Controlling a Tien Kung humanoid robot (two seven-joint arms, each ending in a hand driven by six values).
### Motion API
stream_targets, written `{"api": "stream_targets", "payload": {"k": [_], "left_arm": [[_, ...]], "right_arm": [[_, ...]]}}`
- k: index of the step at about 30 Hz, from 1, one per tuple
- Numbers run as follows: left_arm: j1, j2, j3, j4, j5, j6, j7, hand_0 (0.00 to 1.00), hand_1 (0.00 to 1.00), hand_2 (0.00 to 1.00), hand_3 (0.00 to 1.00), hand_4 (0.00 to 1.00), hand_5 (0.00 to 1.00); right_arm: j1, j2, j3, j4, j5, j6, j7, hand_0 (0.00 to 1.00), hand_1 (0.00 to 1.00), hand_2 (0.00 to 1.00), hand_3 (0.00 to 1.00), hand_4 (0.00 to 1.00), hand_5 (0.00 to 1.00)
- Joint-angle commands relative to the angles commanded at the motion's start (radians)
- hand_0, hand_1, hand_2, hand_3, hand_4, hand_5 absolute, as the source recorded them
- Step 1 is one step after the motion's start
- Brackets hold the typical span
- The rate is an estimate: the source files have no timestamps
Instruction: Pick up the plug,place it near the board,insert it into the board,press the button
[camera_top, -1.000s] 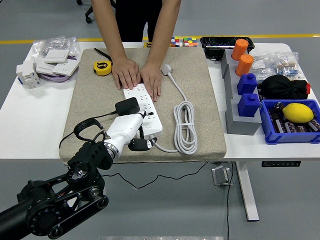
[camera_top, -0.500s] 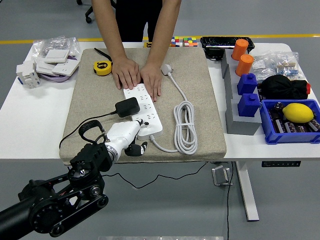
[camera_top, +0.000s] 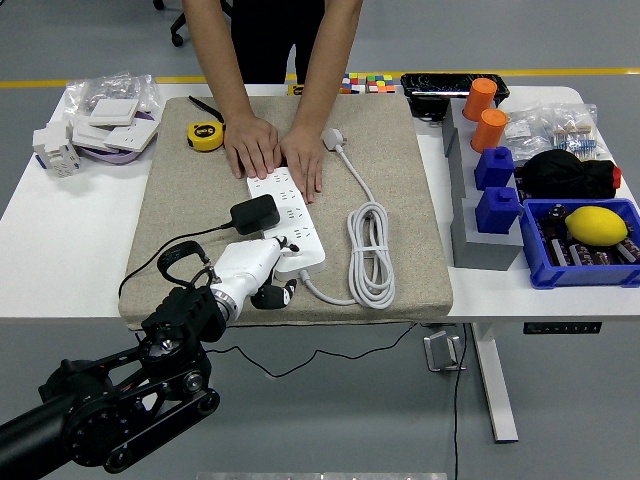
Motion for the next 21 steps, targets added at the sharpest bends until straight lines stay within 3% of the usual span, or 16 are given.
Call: {"api": "stream_targets", "payload": {"k": [21], "left_arm": [[-0.001,-0.014,0.004,0.057,-0.007,0.008,-0.007,0.153,0.037,0.149,0.765,0.53,0.163]], "right_arm": [[-0.004,-0.002,0.002,0.0,-0.013,0.002,-0.002,0.998,0.927,0.871,0.903,0.998,0.998]]}}
